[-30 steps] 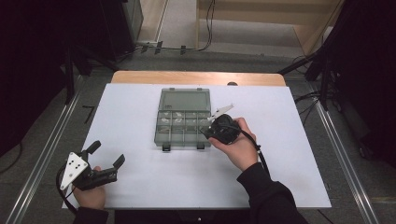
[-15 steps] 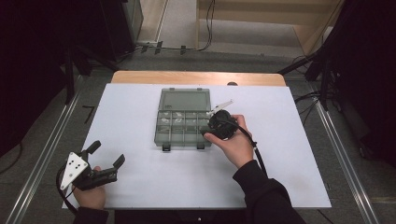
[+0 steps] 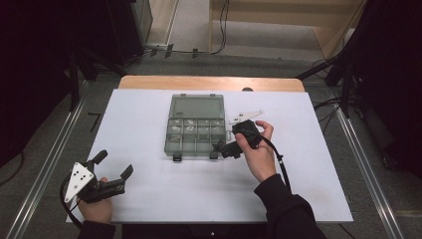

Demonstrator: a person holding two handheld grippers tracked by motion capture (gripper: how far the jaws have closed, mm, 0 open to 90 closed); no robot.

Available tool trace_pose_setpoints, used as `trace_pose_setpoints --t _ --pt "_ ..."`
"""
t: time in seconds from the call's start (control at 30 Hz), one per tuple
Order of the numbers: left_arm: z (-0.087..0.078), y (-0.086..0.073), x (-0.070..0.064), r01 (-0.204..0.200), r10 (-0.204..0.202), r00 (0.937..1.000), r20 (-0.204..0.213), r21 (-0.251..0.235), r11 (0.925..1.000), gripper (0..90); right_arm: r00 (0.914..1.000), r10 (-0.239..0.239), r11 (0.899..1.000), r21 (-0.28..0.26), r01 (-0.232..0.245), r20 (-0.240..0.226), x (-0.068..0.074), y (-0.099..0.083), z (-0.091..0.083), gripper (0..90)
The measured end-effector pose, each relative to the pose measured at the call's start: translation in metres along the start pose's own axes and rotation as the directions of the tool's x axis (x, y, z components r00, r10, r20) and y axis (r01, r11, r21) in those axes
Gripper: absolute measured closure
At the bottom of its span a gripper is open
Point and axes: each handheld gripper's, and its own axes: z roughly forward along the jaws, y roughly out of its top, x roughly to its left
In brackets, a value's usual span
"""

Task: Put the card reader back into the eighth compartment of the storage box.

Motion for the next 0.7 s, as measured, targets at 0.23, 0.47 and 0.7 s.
trace_pose_setpoints --t 0.23,0.47,0.7 --pt "0.000 0.000 0.000 0.001 -0.001 1.0000 0.000 -0.001 1.0000 2.3 0.9998 -0.008 1.000 -0.019 0.008 -0.017 0.001 -0.007 -0.008 0.0" --pt "0.000 0.000 0.000 0.001 -0.001 1.0000 0.000 -0.001 1.0000 2.3 0.9996 -0.007 0.999 -0.052 0.006 -0.028 -0.001 -0.015 -0.015 0.0" --pt "0.000 0.000 0.000 0.001 -0.001 1.0000 -0.002 -0.001 1.0000 2.3 0.9993 -0.006 0.995 -0.102 0.002 -0.038 -0.004 -0.024 -0.024 0.0"
